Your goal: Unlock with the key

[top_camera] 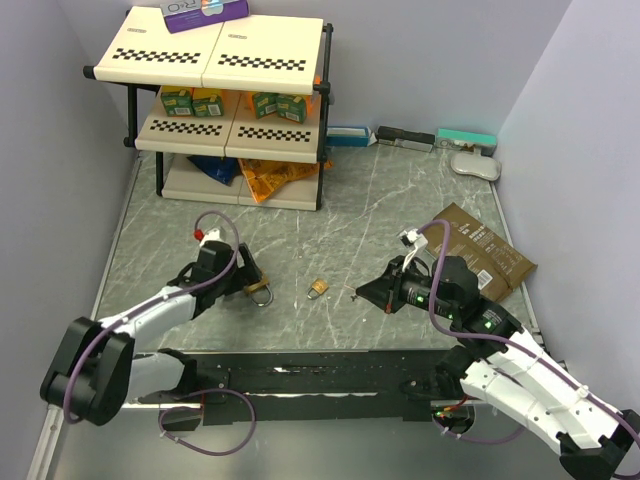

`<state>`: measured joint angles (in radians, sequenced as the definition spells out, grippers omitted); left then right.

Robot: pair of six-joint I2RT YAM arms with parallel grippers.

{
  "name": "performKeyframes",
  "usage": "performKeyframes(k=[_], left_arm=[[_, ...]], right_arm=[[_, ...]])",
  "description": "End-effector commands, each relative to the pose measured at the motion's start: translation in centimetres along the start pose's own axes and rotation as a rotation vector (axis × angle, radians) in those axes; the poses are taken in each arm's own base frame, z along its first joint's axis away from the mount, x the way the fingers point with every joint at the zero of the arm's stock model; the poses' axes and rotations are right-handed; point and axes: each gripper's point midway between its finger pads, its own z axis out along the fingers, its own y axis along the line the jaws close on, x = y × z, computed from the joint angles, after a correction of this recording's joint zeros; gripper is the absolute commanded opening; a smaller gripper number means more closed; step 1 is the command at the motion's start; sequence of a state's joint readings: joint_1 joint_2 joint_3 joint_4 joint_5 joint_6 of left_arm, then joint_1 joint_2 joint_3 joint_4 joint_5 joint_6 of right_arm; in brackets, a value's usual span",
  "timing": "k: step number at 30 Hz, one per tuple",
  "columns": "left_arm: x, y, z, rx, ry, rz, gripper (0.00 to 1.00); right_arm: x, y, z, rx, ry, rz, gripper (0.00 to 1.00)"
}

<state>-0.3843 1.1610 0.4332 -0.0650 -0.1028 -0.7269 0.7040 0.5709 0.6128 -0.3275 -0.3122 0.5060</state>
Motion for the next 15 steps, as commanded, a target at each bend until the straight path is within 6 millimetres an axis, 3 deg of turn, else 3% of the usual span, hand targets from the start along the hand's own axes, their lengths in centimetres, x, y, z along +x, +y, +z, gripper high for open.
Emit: performKeyframes(k=[1, 8, 10, 15], left_arm=[[-1.9, -2.2, 0.9, 0.07, -0.05, -0.01, 0.99], [-2.1, -3.9, 2.6, 0.119, -0.02, 0.012, 0.99], [-3.0, -5.1, 3.0, 0.151, -0.032, 0.018, 0.99], [-2.3, -9.1, 3.6, 0.277, 0.013, 0.051, 0.99]], right_arm=[[-0.5, 0.3, -0.3, -0.009, -0.028, -0.004, 0.0], [-0.6, 0.3, 0.0, -0.012, -0.031, 0.003, 0.0], [-0.5, 0.2, 0.1, -0.006, -0.023, 0.004, 0.0], [-0.2, -0.2, 0.0, 0.018, -0.013, 0.011, 0.0]])
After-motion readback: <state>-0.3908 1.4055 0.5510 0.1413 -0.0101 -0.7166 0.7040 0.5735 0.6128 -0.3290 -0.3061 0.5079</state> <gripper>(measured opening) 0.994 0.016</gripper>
